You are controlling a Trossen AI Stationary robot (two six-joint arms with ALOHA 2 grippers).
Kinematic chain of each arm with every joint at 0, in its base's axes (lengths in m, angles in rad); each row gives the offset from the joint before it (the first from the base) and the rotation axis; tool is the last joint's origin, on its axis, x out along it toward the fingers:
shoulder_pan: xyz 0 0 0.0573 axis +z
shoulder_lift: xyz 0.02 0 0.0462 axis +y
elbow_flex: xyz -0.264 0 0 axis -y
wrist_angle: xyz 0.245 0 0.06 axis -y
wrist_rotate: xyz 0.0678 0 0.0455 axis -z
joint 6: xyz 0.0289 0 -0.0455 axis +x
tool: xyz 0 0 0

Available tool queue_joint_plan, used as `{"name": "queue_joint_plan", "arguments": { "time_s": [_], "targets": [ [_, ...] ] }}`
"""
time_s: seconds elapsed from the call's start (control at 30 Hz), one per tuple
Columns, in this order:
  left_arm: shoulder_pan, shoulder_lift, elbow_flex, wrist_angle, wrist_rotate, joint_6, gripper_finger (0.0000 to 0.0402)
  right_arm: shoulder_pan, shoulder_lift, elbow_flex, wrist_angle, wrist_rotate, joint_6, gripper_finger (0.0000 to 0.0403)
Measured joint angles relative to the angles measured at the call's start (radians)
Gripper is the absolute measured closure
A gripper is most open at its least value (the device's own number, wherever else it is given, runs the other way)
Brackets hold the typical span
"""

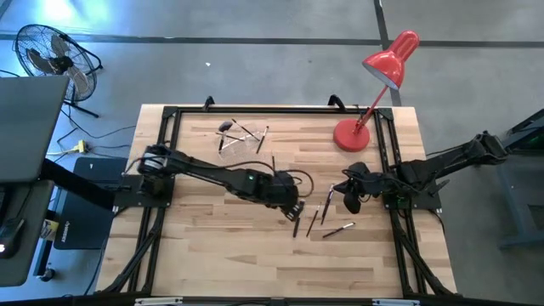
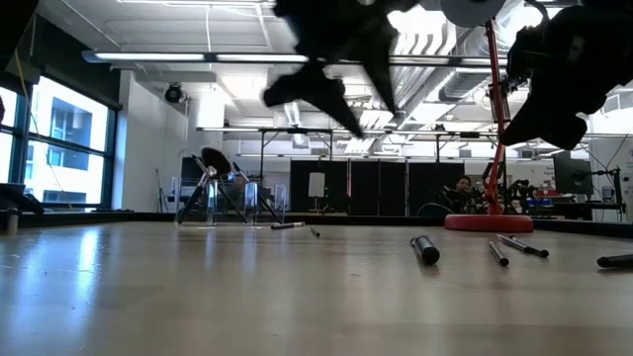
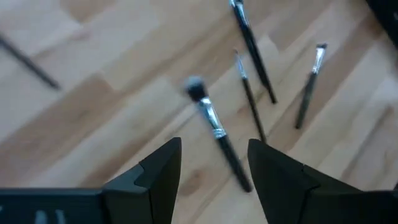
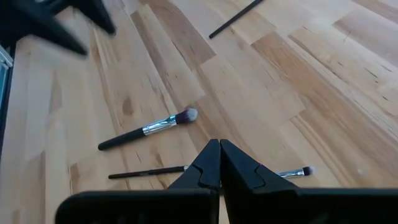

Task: Put items in baskets/containers
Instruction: Put the foundation brush into the transparent organizer

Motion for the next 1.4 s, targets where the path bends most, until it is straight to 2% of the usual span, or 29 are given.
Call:
{"name": "queue_joint_plan", "arguments": {
  "time_s": [0.2,0.37,0.63,0.73,0.9,1.1,1.17,1.3,1.4],
  "targets": [
    [0.0,0.099,0.07,-0.007,0.081,0.021,0.0218,0.0,-0.003,0.0,-0.01,-0.011,-0.001,0.0403],
    [0.002,0.159,0.115,-0.028,0.102,0.027,0.0218,0.0,-0.013,0.0,-0.017,-0.013,0.0,0.0403],
    [0.003,0.226,0.175,0.001,0.092,0.038,0.0218,0.0,-0.019,0.001,-0.02,-0.012,0.0,0.0403],
    [0.003,0.245,0.178,-0.053,0.063,0.023,0.0218,0.0,-0.018,0.001,-0.018,-0.012,0.0,0.0403],
    [0.015,0.269,0.189,-0.002,0.026,0.023,0.0218,0.0,-0.018,0.001,-0.018,-0.012,0.001,0.0403],
    [0.016,0.3,0.19,0.031,0.017,0.023,0.0218,0.0,-0.018,0.001,-0.01,-0.018,0.006,0.0403],
    [0.015,0.312,0.18,-0.004,0.01,0.022,0.0218,0.0,-0.018,0.001,-0.011,-0.02,0.02,0.0403],
    [0.016,0.353,0.19,0.056,0.01,0.021,0.0218,0.0,-0.018,0.001,-0.011,-0.026,0.025,0.0403],
    [0.014,0.352,0.188,0.023,0.026,0.02,0.0218,0.0,-0.018,0.001,-0.009,-0.029,0.025,0.0403]
  ]
}}
